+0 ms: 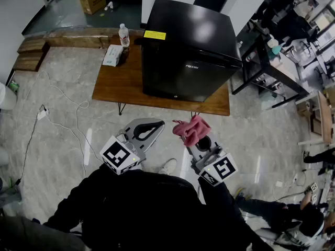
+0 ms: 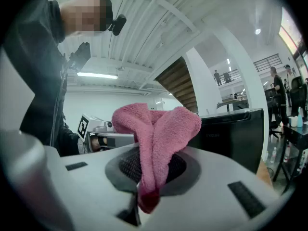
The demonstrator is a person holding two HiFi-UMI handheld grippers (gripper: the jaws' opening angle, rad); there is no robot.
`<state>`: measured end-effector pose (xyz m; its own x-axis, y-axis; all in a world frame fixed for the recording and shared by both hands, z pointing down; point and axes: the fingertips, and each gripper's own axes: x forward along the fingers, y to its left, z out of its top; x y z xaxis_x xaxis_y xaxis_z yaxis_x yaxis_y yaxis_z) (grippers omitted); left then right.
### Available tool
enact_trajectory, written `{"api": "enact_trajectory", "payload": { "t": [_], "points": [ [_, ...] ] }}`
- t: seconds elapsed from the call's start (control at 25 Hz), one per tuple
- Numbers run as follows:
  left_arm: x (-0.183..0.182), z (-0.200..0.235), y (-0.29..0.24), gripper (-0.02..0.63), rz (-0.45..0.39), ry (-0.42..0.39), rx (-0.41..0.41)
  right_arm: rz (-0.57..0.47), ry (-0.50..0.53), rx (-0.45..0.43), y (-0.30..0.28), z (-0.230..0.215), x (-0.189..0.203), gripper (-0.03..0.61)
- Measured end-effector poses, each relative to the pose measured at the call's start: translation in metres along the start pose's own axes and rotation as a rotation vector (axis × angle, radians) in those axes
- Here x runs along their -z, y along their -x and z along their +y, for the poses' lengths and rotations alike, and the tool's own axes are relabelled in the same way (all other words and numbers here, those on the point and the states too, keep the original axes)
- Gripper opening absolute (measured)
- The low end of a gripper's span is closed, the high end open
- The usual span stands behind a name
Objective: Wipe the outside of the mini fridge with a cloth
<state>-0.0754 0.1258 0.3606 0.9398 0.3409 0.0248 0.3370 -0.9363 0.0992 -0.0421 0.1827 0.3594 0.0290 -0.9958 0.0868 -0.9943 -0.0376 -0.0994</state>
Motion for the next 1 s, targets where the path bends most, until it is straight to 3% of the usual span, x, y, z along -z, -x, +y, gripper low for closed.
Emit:
{"api": "enact_trajectory", "payload": {
  "t": [0.48, 0.84, 1.0],
  "points": [
    [-0.001, -0.008, -0.015, 0.006, 0.013, -0.011, -0.036, -0.038, -0.012, -0.055, 0.015, -0.007, -0.004, 0.052],
    [-0.007, -0.016, -0.049, 0.006, 0.022, -0.019, -0.062, 0.030, 0.008, -0.118, 0.032, -0.026, 0.009, 0.056],
    [-0.018, -0.008, -0.068, 0.006, 0.029, -0.047, -0.105, 0.061, 0.063, -0.158, 0.034, -0.046, 0.000, 0.058]
  ]
}}
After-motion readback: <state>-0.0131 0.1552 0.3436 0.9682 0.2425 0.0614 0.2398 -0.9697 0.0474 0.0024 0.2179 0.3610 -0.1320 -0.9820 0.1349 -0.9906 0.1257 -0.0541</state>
